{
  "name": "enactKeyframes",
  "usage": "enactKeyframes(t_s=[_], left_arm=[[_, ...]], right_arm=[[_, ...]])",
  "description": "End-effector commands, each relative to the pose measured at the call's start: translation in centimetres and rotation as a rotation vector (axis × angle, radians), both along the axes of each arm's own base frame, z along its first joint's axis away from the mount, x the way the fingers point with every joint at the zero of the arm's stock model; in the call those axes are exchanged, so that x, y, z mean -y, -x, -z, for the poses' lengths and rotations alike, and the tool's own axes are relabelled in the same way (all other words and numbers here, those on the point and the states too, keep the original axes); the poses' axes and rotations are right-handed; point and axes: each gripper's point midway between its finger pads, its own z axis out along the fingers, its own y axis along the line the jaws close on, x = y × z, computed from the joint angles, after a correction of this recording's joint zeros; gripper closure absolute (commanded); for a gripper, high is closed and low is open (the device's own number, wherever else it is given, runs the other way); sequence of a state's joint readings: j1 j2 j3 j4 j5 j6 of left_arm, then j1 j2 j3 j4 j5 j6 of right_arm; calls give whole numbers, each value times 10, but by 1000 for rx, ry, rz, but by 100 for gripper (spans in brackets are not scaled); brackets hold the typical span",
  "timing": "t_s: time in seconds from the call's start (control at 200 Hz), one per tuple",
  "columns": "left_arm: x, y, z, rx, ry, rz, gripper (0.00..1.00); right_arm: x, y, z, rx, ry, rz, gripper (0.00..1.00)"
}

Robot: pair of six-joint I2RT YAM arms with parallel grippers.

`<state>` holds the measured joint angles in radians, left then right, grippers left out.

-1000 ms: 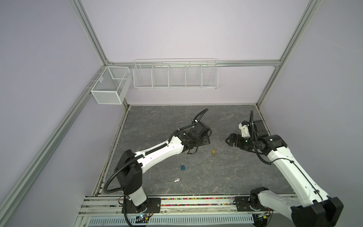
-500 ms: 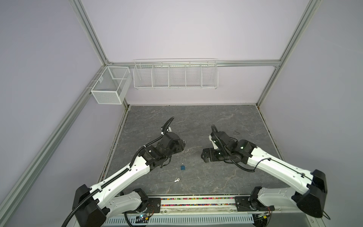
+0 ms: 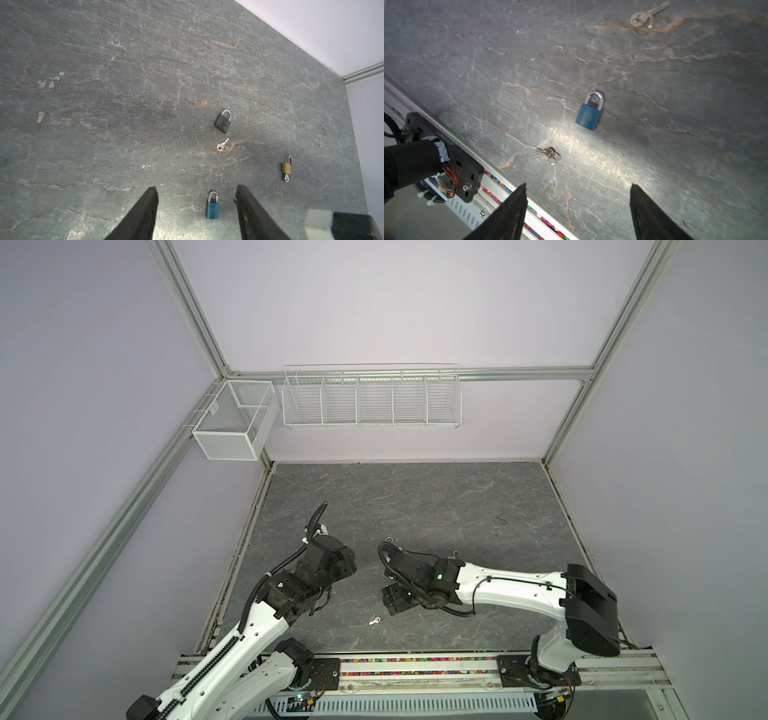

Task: Unlock with the key
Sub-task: 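Move the right gripper to the silver key ring and close on it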

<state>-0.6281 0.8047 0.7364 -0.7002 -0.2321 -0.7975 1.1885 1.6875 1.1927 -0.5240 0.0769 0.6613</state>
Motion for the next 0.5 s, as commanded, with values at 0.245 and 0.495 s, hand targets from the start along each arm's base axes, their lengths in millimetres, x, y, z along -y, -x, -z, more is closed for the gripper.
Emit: enactKeyframes(t_s=[0.245, 0.495], left_arm=[[-36, 19, -6, 16, 23, -150, 40], [-45, 27, -12, 11, 14, -169, 40]], right_arm=[[-18, 30, 29, 34, 86, -640, 36], [-18, 40, 40, 61, 94, -768, 50]])
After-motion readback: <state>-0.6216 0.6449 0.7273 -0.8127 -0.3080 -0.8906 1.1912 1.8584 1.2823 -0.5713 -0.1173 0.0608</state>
